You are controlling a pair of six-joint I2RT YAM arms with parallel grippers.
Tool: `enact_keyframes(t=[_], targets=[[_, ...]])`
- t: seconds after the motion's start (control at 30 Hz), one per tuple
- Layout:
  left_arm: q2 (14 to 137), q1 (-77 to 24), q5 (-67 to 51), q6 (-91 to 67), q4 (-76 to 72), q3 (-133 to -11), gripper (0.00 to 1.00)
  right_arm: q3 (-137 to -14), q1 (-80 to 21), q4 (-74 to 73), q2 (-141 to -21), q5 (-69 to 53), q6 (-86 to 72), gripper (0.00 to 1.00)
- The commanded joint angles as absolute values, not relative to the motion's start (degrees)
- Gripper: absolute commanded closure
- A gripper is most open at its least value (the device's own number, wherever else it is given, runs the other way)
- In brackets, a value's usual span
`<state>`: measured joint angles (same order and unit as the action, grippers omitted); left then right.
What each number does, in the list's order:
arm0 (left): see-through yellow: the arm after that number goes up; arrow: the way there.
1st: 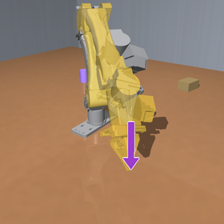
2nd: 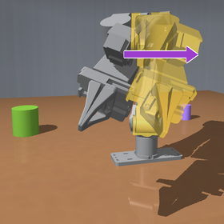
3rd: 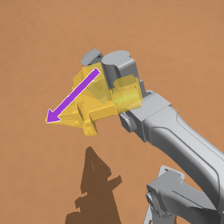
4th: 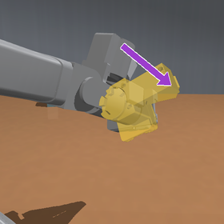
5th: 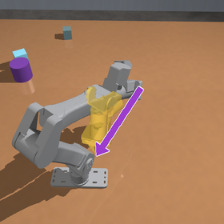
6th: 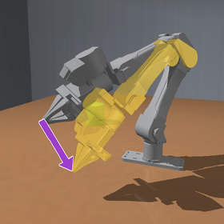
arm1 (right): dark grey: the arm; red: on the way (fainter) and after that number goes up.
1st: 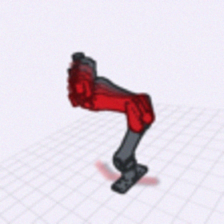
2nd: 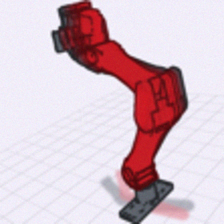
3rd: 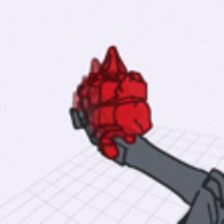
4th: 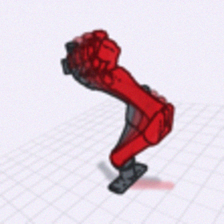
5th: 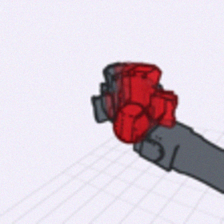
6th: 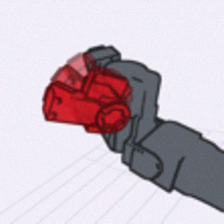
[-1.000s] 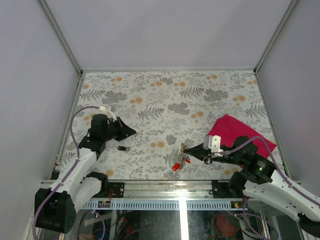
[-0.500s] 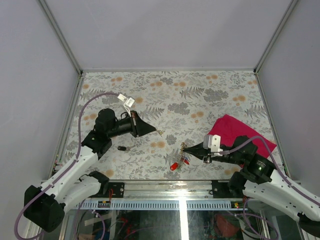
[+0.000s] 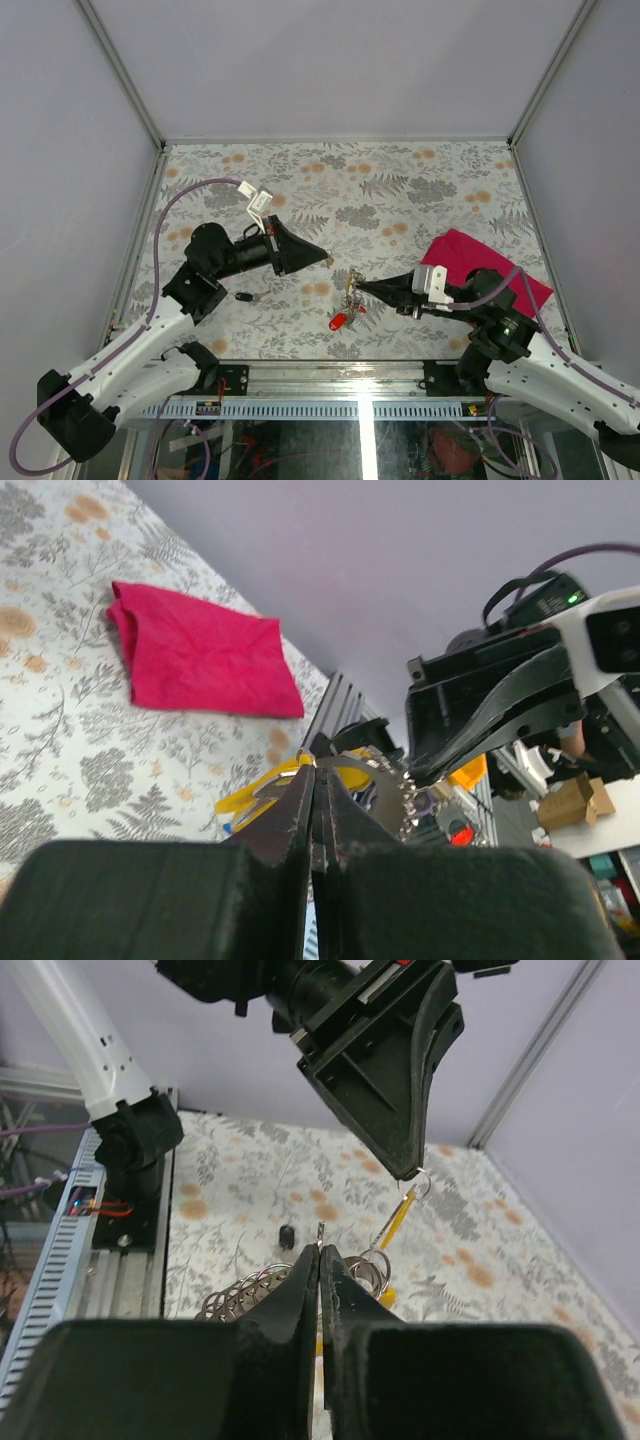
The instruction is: Put the keys on the keyring
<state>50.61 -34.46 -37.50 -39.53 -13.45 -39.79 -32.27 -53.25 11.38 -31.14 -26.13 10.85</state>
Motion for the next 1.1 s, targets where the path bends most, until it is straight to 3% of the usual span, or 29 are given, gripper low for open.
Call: enact_keyframes(t=[0.0,0.3,0.53,1.07], targets=[[48.11,-37.34,-27.10,-45.59,-21.38,-40.89,1.00,-31.11,-53.56,29.00,-32.65,-25.22,13.32,1.00],[45.57,-41.24,-19.73,-49.13,-25.31,-41.27,1.00,-29.52,-53.57,40.28,-36.18,-27.37,18.49,1.00],[45.21,-42.04,-18.08,-50.84,-25.88,-41.64,1.00,-33.55,-53.56,34.08,-36.92,-28.69,28.65,1.00],[44.90,-44.34,-13.73,-53.44,-28.30,-40.54,1.00,-38.68,-53.54,41.94,-45.13,-22.28,13.26,1.00]])
